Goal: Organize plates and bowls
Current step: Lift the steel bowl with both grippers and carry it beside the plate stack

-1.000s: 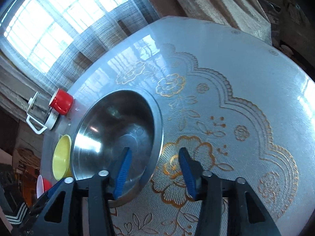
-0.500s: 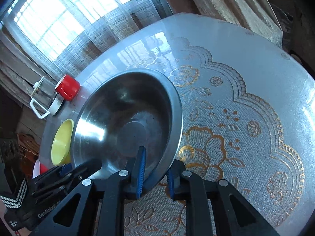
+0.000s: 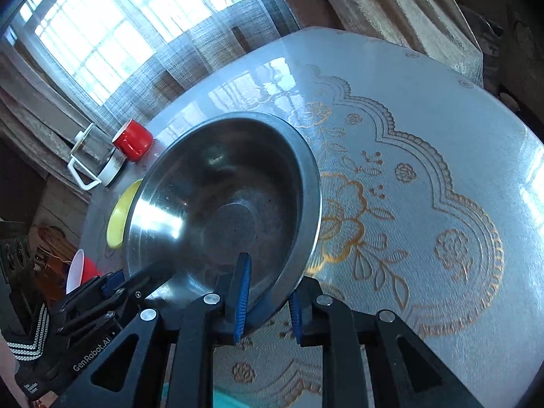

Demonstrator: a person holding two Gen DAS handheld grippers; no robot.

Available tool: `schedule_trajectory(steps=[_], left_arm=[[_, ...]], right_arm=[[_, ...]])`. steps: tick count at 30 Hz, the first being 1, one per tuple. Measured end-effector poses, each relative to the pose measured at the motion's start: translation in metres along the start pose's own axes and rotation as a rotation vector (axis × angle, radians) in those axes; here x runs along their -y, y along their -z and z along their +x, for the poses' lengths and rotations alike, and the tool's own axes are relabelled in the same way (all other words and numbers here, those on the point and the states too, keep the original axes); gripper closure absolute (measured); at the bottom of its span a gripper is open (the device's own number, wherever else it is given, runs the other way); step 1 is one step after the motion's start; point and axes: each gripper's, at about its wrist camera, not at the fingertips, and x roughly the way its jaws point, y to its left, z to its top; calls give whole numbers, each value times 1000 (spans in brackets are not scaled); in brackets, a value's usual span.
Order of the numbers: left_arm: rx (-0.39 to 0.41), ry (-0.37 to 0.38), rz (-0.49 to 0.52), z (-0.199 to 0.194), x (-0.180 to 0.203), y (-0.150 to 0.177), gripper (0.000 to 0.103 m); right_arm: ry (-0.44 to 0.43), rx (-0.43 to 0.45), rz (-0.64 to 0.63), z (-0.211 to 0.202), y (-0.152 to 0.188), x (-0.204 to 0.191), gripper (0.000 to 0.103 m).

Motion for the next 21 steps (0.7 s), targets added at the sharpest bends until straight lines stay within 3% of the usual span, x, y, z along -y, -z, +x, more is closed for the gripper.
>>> schedule_trajectory(steps=[21], left_arm=[[145,-25,-24,-101,-17,68,70]], right_arm=[[-28,82,-122,-64,66,-62,82]])
